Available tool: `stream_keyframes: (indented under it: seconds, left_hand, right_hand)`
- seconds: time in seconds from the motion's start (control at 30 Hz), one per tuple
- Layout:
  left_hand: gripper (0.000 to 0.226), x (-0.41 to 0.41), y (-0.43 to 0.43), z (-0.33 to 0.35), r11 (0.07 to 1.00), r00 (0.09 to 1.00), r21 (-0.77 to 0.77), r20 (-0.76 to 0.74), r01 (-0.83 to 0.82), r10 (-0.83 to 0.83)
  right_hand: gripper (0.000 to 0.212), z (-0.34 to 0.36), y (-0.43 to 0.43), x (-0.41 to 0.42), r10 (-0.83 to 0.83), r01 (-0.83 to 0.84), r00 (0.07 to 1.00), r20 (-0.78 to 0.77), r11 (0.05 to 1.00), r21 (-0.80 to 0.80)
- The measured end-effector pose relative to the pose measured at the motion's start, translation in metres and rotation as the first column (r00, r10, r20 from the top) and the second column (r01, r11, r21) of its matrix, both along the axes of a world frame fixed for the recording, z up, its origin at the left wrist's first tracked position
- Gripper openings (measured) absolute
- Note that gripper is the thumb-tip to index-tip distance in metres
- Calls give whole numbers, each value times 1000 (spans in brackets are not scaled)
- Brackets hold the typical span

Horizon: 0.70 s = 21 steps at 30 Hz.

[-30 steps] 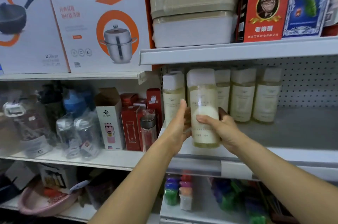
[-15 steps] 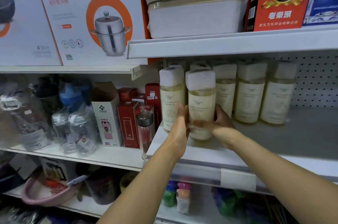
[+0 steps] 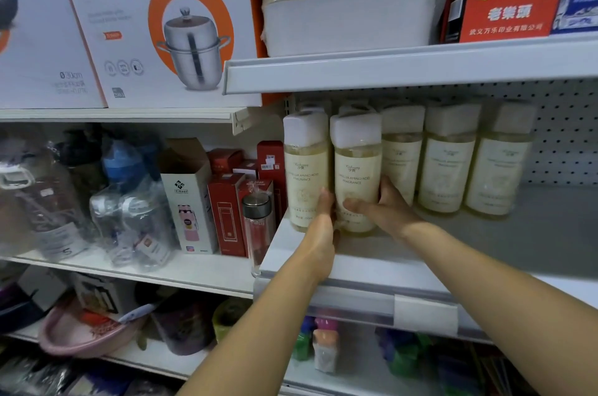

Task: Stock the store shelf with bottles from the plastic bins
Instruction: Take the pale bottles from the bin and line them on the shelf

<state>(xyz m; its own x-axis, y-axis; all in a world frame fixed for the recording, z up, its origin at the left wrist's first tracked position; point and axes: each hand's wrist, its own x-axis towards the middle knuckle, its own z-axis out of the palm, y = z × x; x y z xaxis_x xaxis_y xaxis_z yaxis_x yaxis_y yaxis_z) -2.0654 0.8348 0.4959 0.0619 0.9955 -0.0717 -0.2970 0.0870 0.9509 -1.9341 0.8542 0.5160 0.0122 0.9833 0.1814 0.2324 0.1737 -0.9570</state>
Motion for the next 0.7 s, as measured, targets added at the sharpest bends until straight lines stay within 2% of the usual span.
stream_keyframes:
  seconds: [0.2,0.33,0.43,0.53,0.7]
  left_hand:
    - [57,1,-15,14,999,999,-39,34,2,-1]
    - [62,-10,-34,18,996,995,-81,94,34,-26]
    - [60,-24,-55,24,996,991,-87,136,17,-5]
    - [50,-43,-75,29,997,985,-72,171,-10,22]
    - [35,-74,-109,28,996,967,-70,243,-63,79]
  right_hand:
    - [75,2,-2,-9,-128,142,979,162,987,-80]
    - [70,-7,-10,-15,-218,241,957,190,964,-107]
    - [72,-13,-23,-22,-293,311,942,165,945,-99]
    - [65,-13,-43,-36,-366,368,926,96,930,0]
    - [49,-6,-89,-65,-365,363,931,-2,925,110]
